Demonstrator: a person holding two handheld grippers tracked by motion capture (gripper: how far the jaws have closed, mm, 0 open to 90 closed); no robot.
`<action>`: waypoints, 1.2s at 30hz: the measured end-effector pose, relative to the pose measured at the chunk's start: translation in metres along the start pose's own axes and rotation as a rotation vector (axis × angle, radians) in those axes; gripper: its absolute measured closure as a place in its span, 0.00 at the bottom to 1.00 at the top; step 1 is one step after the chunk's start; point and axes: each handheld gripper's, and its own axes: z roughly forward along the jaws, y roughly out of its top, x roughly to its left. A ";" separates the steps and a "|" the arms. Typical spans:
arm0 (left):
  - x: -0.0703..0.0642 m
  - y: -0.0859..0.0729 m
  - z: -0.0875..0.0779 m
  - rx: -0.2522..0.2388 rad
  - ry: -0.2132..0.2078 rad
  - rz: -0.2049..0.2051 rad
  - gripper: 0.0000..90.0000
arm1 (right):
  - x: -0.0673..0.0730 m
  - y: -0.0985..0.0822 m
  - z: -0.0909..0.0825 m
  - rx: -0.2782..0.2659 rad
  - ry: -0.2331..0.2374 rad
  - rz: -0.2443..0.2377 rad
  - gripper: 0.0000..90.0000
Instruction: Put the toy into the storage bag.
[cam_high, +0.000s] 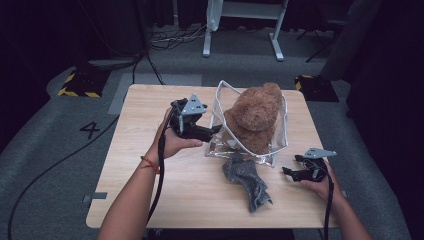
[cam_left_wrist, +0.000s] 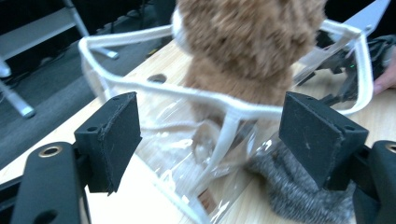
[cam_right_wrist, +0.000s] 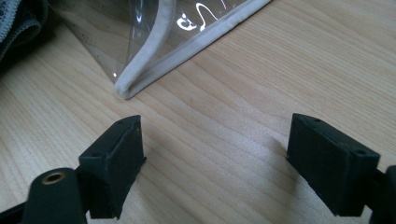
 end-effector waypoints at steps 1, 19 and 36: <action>0.001 -0.003 -0.002 0.008 0.007 -0.004 0.23 | 0.000 0.000 0.000 0.000 0.000 0.000 0.21; 0.010 -0.066 -0.029 0.127 0.127 -0.017 0.20 | 0.001 -0.001 -0.002 0.000 -0.011 0.008 0.21; 0.007 -0.141 -0.025 0.289 0.217 -0.052 0.20 | 0.000 -0.001 -0.002 0.000 -0.010 0.008 0.21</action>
